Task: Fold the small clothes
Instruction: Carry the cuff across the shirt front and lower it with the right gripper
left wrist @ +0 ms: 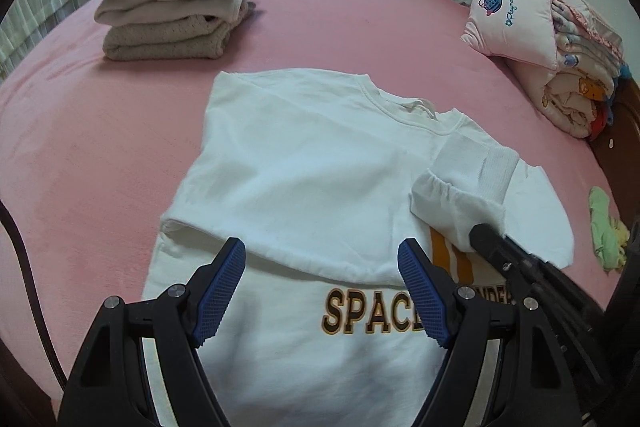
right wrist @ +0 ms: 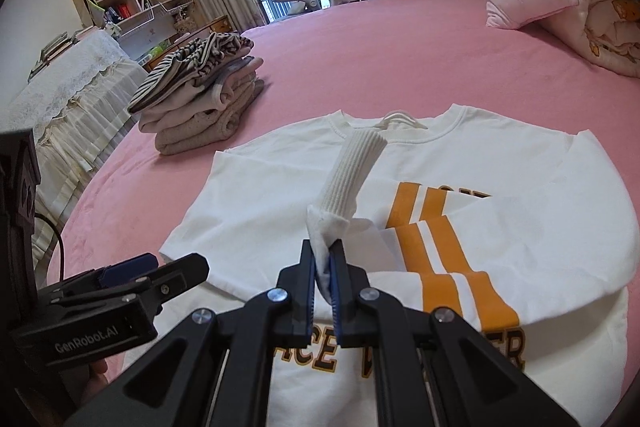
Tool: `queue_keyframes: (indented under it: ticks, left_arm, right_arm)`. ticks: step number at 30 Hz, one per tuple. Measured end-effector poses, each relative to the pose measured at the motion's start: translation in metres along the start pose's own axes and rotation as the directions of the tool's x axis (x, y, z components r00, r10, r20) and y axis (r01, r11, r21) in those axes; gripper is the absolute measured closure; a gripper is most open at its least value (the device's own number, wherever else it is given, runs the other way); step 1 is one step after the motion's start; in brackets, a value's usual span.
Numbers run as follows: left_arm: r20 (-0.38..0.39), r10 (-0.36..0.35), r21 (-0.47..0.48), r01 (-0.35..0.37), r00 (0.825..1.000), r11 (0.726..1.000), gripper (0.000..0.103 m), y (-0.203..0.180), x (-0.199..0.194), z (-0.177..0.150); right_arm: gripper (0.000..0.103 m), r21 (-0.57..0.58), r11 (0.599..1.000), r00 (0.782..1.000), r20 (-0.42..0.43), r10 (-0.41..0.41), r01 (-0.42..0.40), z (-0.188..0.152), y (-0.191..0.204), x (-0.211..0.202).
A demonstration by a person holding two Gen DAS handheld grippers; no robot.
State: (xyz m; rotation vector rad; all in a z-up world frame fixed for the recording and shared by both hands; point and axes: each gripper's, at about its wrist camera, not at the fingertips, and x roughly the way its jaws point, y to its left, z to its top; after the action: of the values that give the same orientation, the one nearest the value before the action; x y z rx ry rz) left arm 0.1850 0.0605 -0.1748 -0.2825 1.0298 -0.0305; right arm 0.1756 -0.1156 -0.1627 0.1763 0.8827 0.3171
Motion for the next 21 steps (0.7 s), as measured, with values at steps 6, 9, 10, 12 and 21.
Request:
queue_keyframes:
  ticks: [6,9,10,12,21]
  left_arm:
    - [-0.076,-0.101,-0.015,0.100,0.992,0.995,0.026,-0.013,0.018,0.009]
    - [-0.106,-0.126,0.014,0.128,0.986,0.992,0.026,-0.027,0.029,0.011]
    - [-0.115,-0.133,0.021,0.136,0.984,0.990,0.025,-0.031,0.034,0.011]
    - [-0.139,-0.141,0.029,0.146,0.980,0.989,0.025,-0.038,0.042,0.011]
    - [-0.215,-0.157,-0.005,0.159,0.964,0.987,0.025,-0.037,0.069,0.001]
  right_arm:
    - [0.096,0.007,1.000,1.000,-0.024,0.003,-0.003,-0.012,-0.004,0.010]
    - [0.095,0.013,1.000,0.999,-0.042,0.011,-0.010,-0.019,-0.006,0.014]
    - [0.095,0.012,1.000,0.999,-0.048,0.009,-0.008,-0.022,-0.007,0.015]
    - [0.095,0.011,1.000,0.998,-0.065,0.004,-0.004,-0.026,-0.008,0.017]
    - [0.065,0.043,0.999,0.995,-0.093,0.023,-0.019,-0.044,-0.027,0.000]
